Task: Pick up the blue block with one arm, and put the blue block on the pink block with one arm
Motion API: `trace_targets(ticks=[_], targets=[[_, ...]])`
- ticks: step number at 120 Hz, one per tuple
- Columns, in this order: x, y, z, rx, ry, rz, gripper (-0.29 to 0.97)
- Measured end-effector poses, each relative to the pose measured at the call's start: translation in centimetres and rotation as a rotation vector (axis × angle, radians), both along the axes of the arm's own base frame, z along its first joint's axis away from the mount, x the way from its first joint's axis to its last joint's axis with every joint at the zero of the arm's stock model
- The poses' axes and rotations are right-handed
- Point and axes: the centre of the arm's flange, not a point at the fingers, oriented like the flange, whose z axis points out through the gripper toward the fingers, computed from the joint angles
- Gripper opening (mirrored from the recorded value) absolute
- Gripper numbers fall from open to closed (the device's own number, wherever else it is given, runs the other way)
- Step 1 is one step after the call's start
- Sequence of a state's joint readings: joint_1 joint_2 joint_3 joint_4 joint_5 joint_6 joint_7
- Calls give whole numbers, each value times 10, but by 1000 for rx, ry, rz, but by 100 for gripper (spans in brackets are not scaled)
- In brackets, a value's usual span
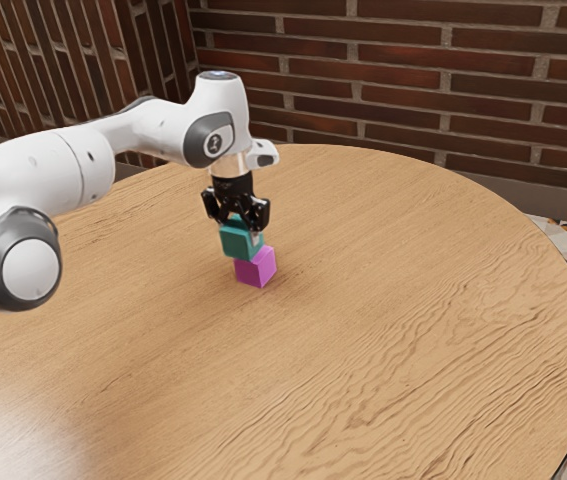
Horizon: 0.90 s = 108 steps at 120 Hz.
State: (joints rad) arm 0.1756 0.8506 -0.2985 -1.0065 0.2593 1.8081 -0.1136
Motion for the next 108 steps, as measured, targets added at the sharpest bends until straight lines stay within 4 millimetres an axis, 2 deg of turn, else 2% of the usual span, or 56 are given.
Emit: trace_targets(ticks=[25,58,90,94,98,104,108], targets=[[10,-4,-3,-3,-29,-12,38],[12,-4,-5,2,-48,-27,39],[13,-4,-2,11,-54,-42,56],[12,-4,6,14,-61,-43,58],[9,-4,23,20,-75,-46,59],[-7,-13,72,34,-110,-62,60],[-25,-22,111,47,-132,-75,61]])
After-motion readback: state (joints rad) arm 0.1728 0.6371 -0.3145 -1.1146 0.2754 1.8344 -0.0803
